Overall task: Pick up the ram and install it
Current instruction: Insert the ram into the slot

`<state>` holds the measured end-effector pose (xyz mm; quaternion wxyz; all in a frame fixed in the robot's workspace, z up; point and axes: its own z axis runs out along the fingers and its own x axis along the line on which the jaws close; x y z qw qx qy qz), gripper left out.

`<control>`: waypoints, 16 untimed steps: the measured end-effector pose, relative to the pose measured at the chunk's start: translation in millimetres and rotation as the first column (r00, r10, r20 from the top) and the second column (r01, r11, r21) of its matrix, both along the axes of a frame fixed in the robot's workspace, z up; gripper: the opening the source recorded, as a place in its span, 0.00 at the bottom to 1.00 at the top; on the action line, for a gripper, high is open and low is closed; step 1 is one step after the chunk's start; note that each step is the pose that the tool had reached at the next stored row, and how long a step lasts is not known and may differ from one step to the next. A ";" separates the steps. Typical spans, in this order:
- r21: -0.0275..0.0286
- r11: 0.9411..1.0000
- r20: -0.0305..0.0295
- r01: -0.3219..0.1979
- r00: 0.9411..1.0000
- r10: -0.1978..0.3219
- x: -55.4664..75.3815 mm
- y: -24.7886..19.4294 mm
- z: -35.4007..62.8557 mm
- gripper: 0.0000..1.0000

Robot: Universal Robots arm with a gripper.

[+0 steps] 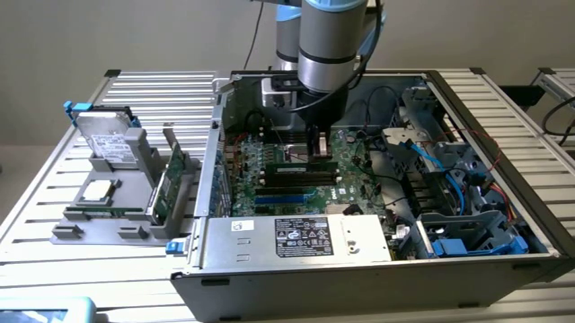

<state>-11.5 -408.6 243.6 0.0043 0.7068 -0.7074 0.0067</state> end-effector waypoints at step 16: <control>-0.004 1.000 0.000 -0.001 1.000 0.001 0.0 0.0 -8.0 0.13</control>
